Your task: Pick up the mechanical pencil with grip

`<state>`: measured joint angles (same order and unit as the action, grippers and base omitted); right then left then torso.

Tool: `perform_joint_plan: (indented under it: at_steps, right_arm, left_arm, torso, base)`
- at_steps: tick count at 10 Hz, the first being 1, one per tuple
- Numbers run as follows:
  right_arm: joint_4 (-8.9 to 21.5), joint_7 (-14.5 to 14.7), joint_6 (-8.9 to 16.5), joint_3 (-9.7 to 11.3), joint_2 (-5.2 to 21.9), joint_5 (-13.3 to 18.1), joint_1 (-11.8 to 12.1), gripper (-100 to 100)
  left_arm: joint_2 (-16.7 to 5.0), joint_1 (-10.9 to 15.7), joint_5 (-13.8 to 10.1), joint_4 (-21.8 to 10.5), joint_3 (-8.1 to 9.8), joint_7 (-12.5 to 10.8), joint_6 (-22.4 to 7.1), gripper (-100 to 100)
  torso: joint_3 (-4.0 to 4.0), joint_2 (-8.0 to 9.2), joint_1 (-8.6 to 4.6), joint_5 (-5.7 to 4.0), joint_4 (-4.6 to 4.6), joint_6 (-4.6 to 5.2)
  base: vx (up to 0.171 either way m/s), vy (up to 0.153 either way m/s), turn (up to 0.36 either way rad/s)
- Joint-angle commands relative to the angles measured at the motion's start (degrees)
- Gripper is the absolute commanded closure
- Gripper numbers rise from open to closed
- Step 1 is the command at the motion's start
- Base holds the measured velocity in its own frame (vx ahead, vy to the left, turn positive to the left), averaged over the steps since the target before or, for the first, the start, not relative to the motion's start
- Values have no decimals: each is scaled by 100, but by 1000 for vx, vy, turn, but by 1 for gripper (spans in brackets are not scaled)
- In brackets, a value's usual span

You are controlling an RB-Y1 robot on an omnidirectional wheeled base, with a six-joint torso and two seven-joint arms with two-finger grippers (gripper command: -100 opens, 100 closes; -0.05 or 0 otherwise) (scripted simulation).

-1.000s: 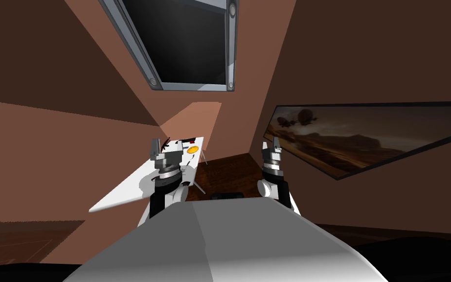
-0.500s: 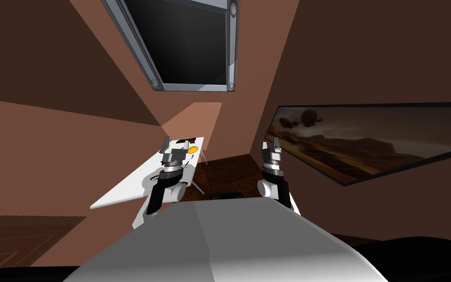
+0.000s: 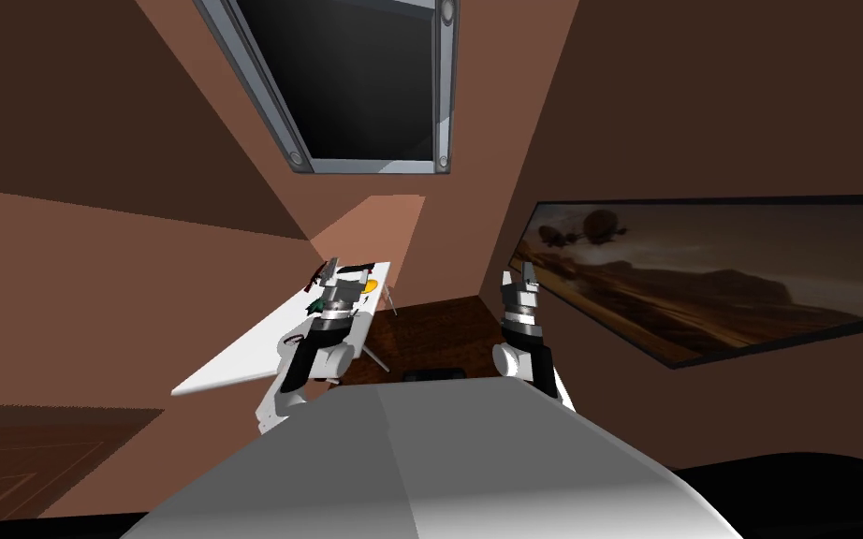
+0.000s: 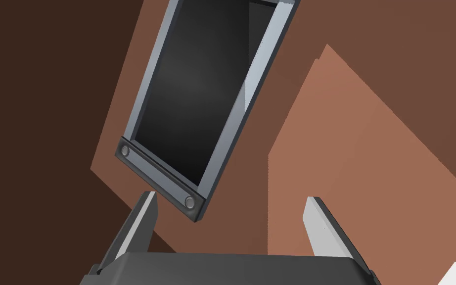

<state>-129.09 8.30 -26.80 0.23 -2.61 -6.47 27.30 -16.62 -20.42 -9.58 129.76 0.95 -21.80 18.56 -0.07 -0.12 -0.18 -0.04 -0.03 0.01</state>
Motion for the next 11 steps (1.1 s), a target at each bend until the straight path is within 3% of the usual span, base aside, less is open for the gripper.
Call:
perform_joint_plan:
  at_steps: [1,2,4,7,8,9,10,11]
  right_arm:
    - [0,0,0,0,0,0,0,0]
    - [0,0,0,0,0,0,0,0]
    - [0,0,0,0,0,0,0,0]
    - [0,0,0,0,0,0,0,0]
    - [0,0,0,0,0,0,0,0]
    - [0,0,0,0,0,0,0,0]
    - [0,0,0,0,0,0,0,0]
    - [0,0,0,0,0,0,0,0]
  left_arm:
    - [-166,166,-178,-66,28,-212,-286,-100]
    - [-166,166,-178,-66,28,-212,-376,-100]
    - [-435,428,-485,-207,63,-575,-815,-100]
    - [-565,562,-642,-287,83,-764,-1228,-100]
    - [-690,696,-801,-376,104,-950,-1419,-100]
    - [-690,696,-801,-376,104,-950,-1531,-100]
    - [-809,831,-961,-474,127,-1134,-1726,-100]
    - [-809,831,-961,-474,127,-1134,-1843,-100]
  torso:
    - [0,0,0,0,0,0]
    - [0,0,2,1,0,-1]
    - [-1,-2,6,2,0,-1]
    - [-2,-4,0,0,-1,-1]
    - [-2,-3,6,1,-1,0]
    - [-2,-3,7,2,-1,-1]
    - [0,-1,8,2,0,0]
    - [-1,-2,8,2,0,-1]
  base:
    - [21,-44,62]
    - [22,-33,30]
    - [30,-49,78]
    - [29,-47,41]
    - [30,-37,66]
    - [22,-33,32]
    - [27,-35,45]
    - [22,-33,32]
